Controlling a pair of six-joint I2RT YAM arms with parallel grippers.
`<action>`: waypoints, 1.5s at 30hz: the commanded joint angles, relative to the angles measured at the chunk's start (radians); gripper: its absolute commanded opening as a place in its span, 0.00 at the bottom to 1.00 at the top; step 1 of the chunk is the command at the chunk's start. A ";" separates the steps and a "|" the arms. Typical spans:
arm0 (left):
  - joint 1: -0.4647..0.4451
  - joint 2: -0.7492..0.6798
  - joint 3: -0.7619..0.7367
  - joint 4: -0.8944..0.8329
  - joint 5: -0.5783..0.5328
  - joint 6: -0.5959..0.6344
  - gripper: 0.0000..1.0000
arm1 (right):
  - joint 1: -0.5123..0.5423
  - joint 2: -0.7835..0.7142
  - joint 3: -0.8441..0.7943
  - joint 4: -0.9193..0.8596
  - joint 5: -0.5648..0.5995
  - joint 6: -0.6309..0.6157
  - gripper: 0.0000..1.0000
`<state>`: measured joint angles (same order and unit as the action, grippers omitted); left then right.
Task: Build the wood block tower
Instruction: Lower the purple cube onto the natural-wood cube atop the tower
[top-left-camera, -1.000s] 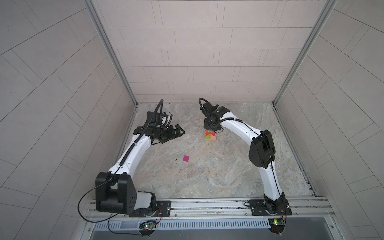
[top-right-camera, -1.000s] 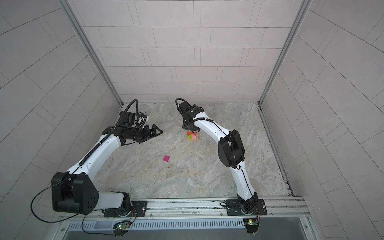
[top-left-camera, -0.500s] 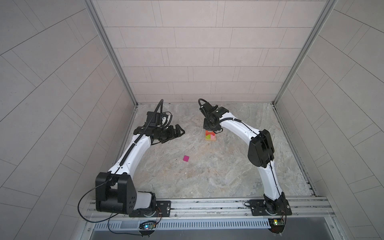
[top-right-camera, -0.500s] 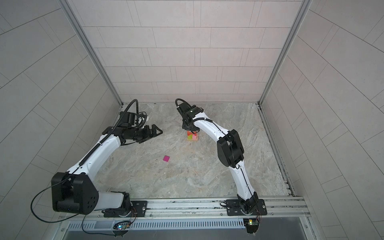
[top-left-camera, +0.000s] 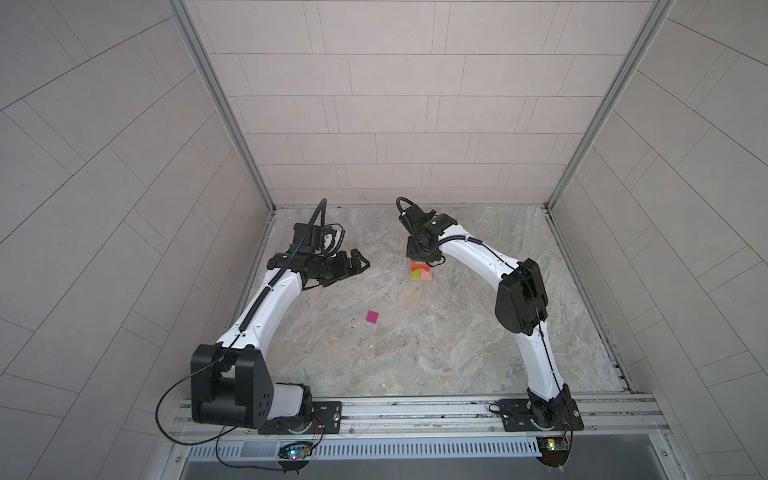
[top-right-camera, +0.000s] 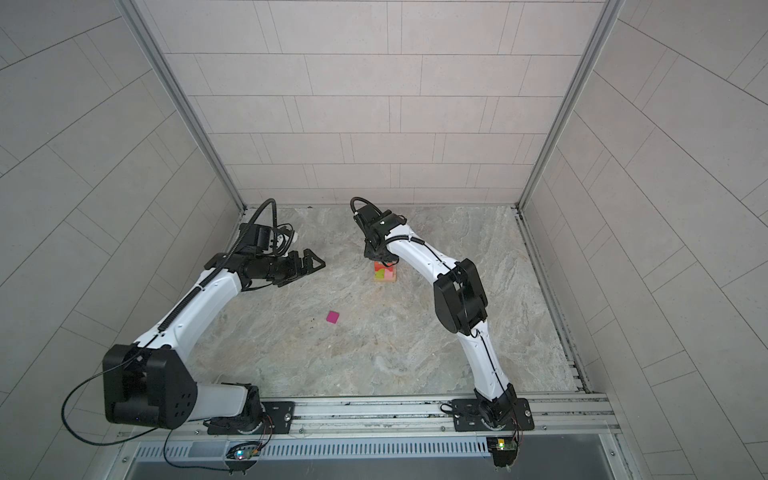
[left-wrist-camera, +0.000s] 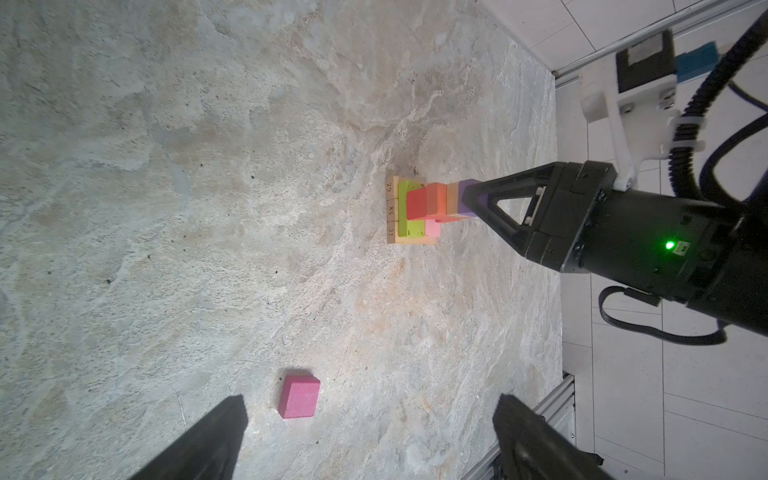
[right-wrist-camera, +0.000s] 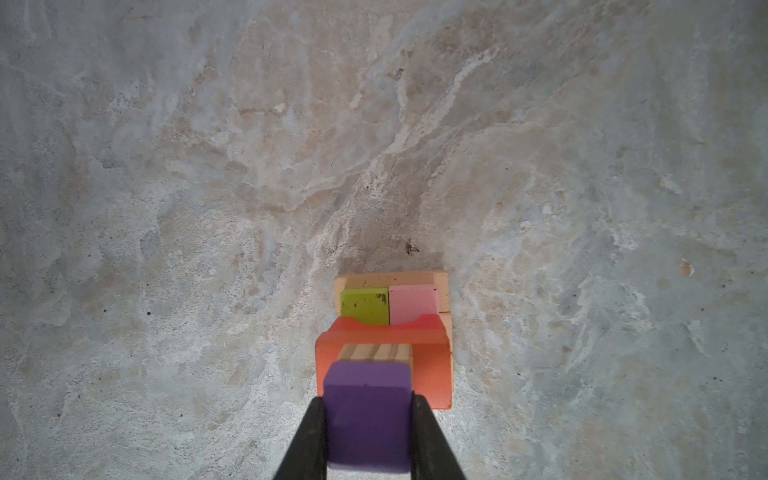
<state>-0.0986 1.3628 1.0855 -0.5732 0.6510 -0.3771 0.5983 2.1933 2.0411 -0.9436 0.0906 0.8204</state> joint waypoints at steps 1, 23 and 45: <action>0.001 -0.024 -0.011 0.006 0.006 -0.002 1.00 | -0.008 0.006 0.022 -0.016 0.011 0.012 0.09; 0.001 -0.024 -0.011 0.005 0.007 -0.003 1.00 | -0.009 0.016 0.021 -0.013 0.003 0.002 0.20; 0.001 -0.021 -0.009 0.005 0.006 -0.003 1.00 | -0.010 0.013 0.027 -0.010 0.002 -0.009 0.44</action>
<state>-0.0986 1.3624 1.0832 -0.5732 0.6510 -0.3775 0.5926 2.1990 2.0422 -0.9409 0.0792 0.8066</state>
